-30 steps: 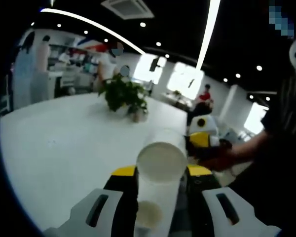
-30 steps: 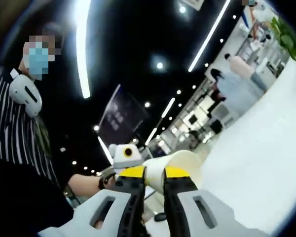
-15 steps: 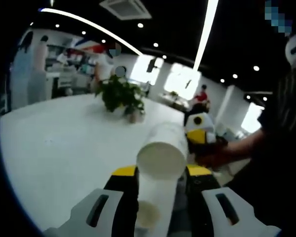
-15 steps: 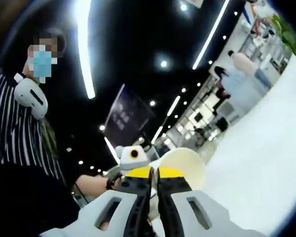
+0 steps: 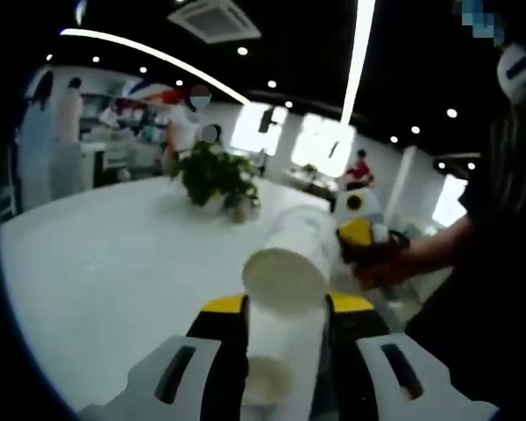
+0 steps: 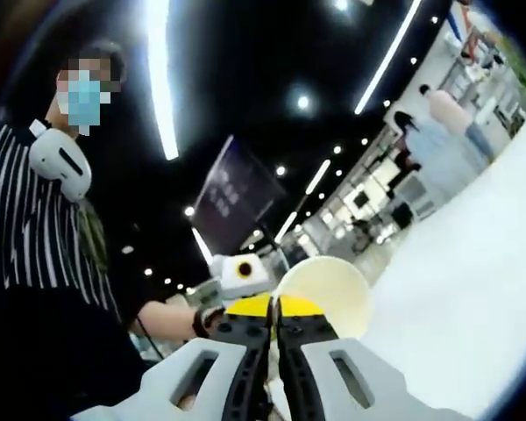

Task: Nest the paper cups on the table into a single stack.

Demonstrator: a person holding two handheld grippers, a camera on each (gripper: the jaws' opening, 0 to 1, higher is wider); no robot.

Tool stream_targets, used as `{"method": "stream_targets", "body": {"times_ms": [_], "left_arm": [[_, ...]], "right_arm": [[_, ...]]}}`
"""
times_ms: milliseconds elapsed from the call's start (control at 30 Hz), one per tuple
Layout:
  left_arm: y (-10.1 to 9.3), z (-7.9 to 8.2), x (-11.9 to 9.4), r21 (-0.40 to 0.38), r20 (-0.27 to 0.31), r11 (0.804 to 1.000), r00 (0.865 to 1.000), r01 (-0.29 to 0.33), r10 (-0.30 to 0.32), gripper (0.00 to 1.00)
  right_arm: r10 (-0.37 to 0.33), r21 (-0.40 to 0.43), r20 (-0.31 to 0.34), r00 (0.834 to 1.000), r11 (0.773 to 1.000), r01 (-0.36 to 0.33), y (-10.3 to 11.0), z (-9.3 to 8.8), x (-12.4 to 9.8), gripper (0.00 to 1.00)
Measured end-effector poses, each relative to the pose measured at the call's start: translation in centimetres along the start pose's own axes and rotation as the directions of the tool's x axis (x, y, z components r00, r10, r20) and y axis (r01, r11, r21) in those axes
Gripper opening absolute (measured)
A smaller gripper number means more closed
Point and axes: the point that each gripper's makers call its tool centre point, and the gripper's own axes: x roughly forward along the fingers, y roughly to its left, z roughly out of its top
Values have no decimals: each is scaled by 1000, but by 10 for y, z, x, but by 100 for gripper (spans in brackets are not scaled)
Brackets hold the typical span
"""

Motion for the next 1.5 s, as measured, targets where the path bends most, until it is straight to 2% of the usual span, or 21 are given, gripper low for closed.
{"method": "stream_targets", "body": {"times_ms": [100, 367, 467, 567, 700, 900, 1000, 1033, 1067, 1133, 1267, 1367, 1500], "left_arm": [[2, -4, -1, 39, -1, 999, 1000, -14, 14, 30], [1, -6, -1, 40, 31, 999, 999, -34, 33, 39], [1, -6, -1, 55, 49, 997, 998, -46, 44, 47], [1, -3, -2, 36, 66, 998, 997, -50, 48, 50], [0, -5, 0, 62, 73, 996, 995, -71, 66, 51], [0, -8, -1, 102, 74, 990, 993, -97, 89, 59], [3, -13, -2, 112, 66, 987, 992, -115, 108, 63], [3, -14, -3, 115, 64, 986, 992, -120, 113, 71], [7, -20, -6, 132, 61, 979, 987, -157, 150, 72], [6, -20, -7, 131, 73, 977, 985, -167, 158, 74], [7, -28, -7, 139, 59, 973, 983, -183, 176, 77], [5, -32, -7, 142, 52, 973, 983, -181, 175, 81], [8, -33, -9, 160, 50, 965, 978, -207, 201, 90]], "right_arm": [[-6, -14, -16, 1000, 1000, 6, 2, 0, 1, 0], [-10, -43, -72, 997, 999, 7, 5, -6, 4, 0], [-12, -36, -87, 996, 999, 9, 5, -7, 6, 0], [-19, -59, -108, 994, 998, 13, 8, -7, 8, 0], [-31, -83, -168, 985, 996, 18, 8, -10, 11, 0], [-45, -85, -210, 977, 996, 27, 5, -14, 16, 0], [-65, -117, -235, 970, 992, 38, 2, -18, 17, 0], [-69, -137, -289, 955, 990, 31, 2, -25, 21, 0], [-70, -139, -298, 952, 990, 29, 3, -27, 22, 0], [-76, -148, -332, 940, 989, 28, 2, -33, 24, 0], [-73, -173, -367, 927, 985, 9, 3, -43, 27, 0], [-69, -173, -376, 924, 985, 3, 3, -45, 29, 0], [-66, -178, -392, 918, 984, -5, 4, -48, 31, 0]]}}
